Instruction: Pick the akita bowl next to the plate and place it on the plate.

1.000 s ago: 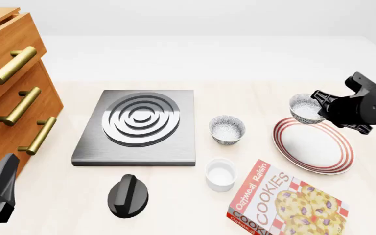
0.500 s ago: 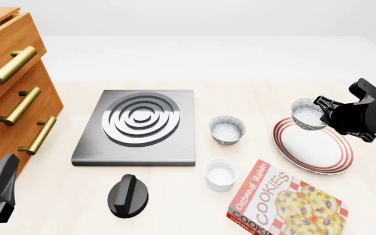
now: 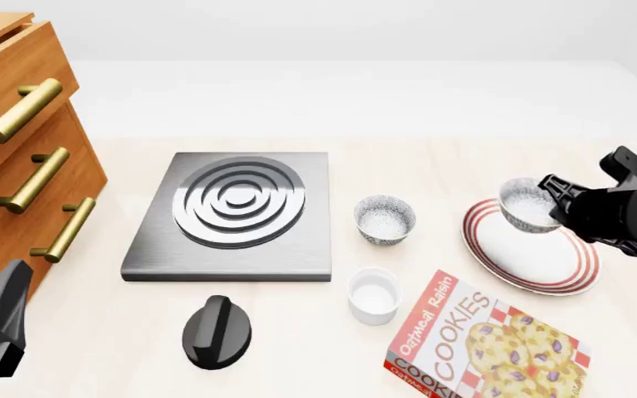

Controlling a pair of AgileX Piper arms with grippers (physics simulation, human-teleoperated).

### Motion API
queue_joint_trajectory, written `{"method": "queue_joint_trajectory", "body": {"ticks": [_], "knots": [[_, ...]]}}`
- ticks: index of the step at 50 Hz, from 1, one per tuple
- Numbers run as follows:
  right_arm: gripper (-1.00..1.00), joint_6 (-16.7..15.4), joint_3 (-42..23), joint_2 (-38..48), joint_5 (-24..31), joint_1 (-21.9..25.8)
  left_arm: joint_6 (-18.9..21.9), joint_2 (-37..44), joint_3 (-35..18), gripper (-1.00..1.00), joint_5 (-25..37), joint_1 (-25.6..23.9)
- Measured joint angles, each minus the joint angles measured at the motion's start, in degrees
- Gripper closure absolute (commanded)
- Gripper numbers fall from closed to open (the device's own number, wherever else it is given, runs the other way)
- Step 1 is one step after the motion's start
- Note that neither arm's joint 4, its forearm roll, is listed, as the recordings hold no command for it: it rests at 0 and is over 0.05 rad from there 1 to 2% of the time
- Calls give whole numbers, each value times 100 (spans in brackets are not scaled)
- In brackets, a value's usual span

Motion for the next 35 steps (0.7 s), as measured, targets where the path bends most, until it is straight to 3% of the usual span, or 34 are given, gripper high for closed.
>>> {"method": "queue_joint_trajectory", "body": {"ticks": [35], "knots": [[100, -17, 377, 6, -243, -189, 0, 0, 0, -100, 0, 0]]}}
